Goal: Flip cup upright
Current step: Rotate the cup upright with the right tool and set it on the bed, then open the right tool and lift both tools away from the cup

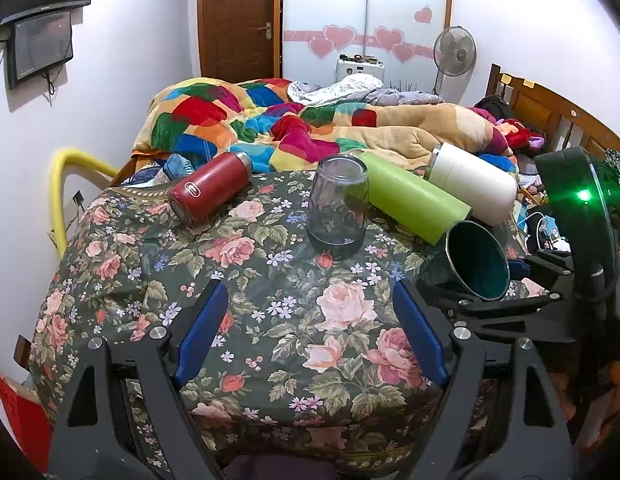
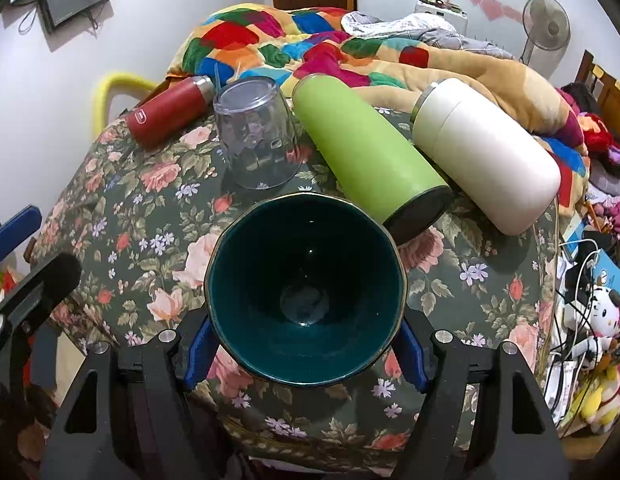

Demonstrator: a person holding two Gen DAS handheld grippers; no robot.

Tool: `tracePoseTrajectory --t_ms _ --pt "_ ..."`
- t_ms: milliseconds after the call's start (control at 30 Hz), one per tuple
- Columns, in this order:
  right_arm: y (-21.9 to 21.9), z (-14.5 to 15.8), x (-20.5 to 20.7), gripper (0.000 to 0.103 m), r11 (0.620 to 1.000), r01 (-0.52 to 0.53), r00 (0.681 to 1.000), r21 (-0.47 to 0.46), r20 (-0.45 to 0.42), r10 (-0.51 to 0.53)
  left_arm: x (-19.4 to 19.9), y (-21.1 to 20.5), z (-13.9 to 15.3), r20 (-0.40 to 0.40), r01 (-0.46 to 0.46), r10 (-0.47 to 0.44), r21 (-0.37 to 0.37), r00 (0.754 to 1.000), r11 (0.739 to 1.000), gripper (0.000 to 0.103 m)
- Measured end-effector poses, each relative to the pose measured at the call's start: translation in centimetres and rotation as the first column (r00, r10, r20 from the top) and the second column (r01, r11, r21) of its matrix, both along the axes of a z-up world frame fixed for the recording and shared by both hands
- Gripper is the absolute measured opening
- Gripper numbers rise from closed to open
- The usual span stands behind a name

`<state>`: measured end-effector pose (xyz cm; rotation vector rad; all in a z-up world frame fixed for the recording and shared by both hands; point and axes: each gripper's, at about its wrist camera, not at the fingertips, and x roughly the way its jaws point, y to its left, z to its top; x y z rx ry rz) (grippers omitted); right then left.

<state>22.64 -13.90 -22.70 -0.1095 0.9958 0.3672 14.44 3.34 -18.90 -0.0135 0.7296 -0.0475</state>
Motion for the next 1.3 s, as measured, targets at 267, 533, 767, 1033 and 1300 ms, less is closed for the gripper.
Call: tracePoseTrajectory --t_ms 267,533,767,1033,1300 --pt "-0.3 -0.6 0.1 0.072 1.0 -0.01 0.998 0.007 -0.063 0.01 -0.6 -0.3 0.8 0.009 0.008 -0.008 -0.01 1.0 1.0 0.084" --pt "-1.9 1.6 -2.6 0.072 1.0 -0.019 1.0 0.003 -0.003 0.019 -2.0 -1.5 3.0 0.056 0.033 -0.033 -0.013 0.998 0.999 0.085" --pt "-4.8 6.8 -5.8 0.072 0.999 0.024 0.989 0.039 0.144 -0.03 -4.1 -3.1 6.4 0.129 0.061 -0.058 -0.021 0.99 0.998 0.085" --pt "-7.6 15.2 -11.5 0.072 0.989 0.051 0.905 0.137 0.412 -0.104 -8.5 -4.4 13.1 0.3 0.089 -0.07 -0.049 0.951 0.995 0.086" --pt "-9.1 20.2 -17.2 0.073 0.966 0.026 0.785 0.257 0.594 -0.179 -14.8 -5.4 18.8 0.503 0.09 -0.059 -0.038 0.862 0.995 0.093"
